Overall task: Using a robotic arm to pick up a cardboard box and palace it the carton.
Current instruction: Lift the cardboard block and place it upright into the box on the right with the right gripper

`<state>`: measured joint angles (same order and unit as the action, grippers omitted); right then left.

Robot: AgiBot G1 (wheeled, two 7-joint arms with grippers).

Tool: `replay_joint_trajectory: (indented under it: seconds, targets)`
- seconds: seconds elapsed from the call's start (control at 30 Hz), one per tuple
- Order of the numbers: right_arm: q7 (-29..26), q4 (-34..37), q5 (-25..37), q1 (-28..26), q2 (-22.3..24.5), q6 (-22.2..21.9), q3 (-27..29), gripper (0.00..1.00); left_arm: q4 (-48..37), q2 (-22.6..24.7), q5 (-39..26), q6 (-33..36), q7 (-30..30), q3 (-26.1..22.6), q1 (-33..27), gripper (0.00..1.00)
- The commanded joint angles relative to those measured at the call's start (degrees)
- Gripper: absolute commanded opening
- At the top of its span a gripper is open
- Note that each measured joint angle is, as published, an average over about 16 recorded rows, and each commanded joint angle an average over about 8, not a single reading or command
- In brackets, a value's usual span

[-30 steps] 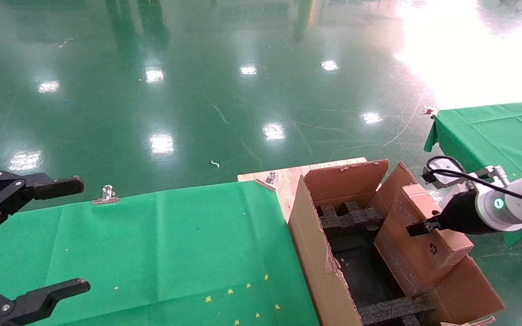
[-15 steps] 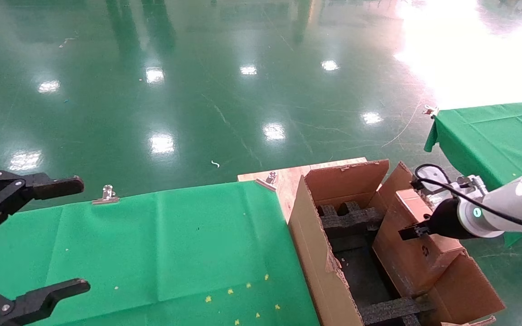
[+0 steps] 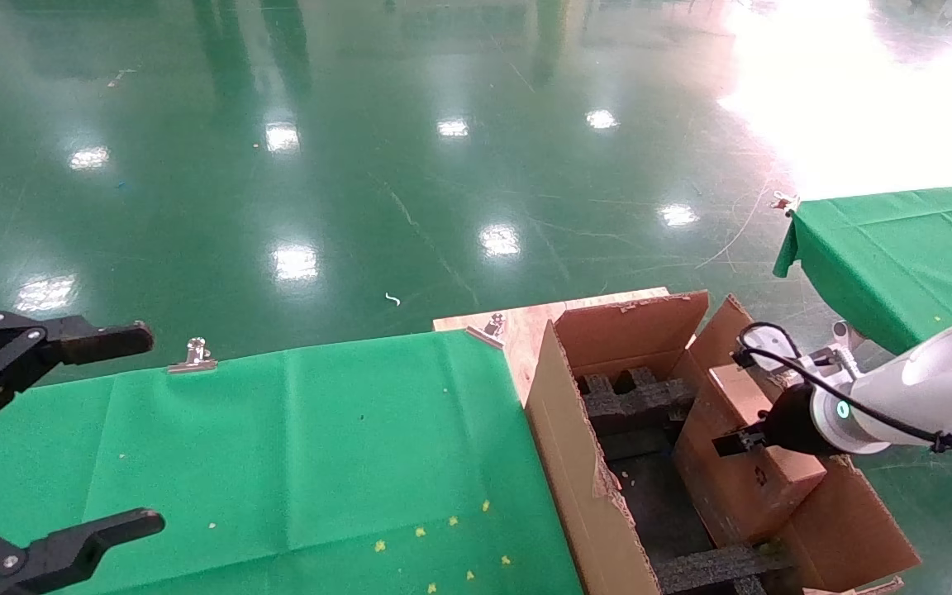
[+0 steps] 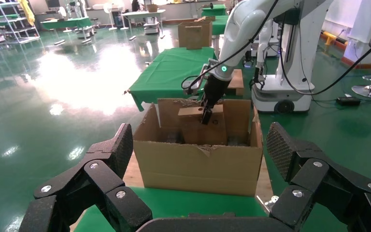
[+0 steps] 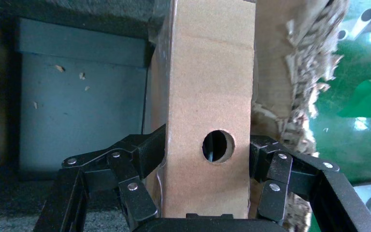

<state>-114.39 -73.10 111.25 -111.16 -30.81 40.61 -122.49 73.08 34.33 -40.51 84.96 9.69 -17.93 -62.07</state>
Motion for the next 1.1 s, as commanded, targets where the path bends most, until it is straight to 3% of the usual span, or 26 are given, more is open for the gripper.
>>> replay_joint_trajectory:
  seconds: [0.03,0.8,0.87,1.1]
  targets:
    - [0.0,0.6,-0.3,0.7,-0.3,-0.6,-0.1,0.00,0.0,0.0,0.0,0.0,0.0,0.0,0.0,1.00]
    - [6.4,9.8,-8.0,7.6,-5.0,-3.9,-0.6,0.00,0.0,0.0,0.0,0.0,0.0,0.0,0.0,1.00]
    - [7.2,10.5,-8.6,7.9,-5.3,-4.1,-0.5,0.09,0.0,0.0,0.0,0.0,0.0,-0.1,0.0,1.00]
    - [8.9,11.7,-10.2,8.7,-5.9,-4.7,-0.3,0.94,0.0,0.0,0.0,0.0,0.0,-0.1,0.0,1.00]
